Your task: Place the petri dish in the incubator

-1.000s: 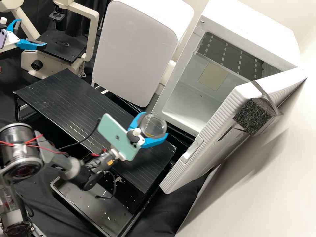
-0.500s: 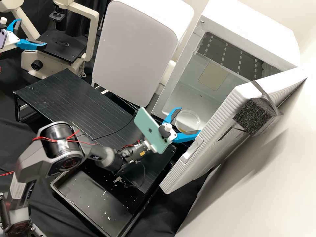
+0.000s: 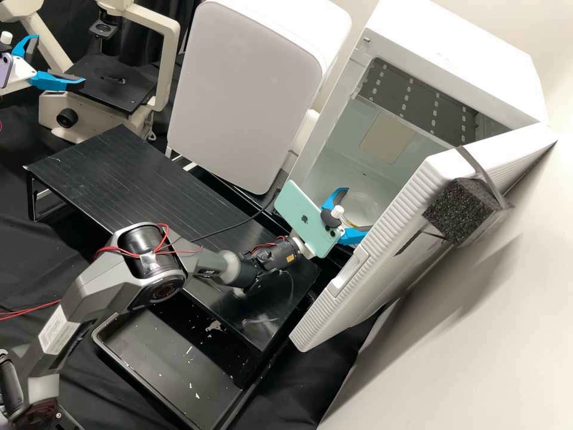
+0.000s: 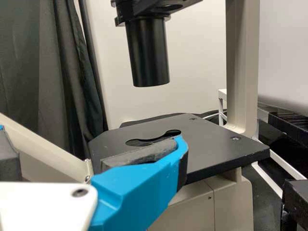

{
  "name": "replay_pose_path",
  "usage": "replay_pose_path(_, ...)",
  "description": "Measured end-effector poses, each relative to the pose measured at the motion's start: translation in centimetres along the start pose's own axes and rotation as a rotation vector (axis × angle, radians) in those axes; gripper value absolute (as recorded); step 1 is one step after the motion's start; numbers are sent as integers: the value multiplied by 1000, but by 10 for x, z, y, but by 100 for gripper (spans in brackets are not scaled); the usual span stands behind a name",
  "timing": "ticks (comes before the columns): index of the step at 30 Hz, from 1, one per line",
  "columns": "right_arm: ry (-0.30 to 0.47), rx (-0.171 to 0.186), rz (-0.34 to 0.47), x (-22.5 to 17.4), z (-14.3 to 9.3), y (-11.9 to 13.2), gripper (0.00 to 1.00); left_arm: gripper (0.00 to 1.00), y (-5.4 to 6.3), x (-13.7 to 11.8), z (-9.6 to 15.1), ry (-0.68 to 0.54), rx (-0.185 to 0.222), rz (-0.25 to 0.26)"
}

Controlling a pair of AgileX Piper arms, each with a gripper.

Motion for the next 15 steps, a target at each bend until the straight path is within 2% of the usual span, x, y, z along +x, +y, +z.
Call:
replay_pose_path(10,-14,2,-32,14,0,-10,0,100,0,0,0,0,0,0)
replay_pose_path(15,-10,-18,-68,14,-1,-16,0,100,0,0,0,0,0,0)
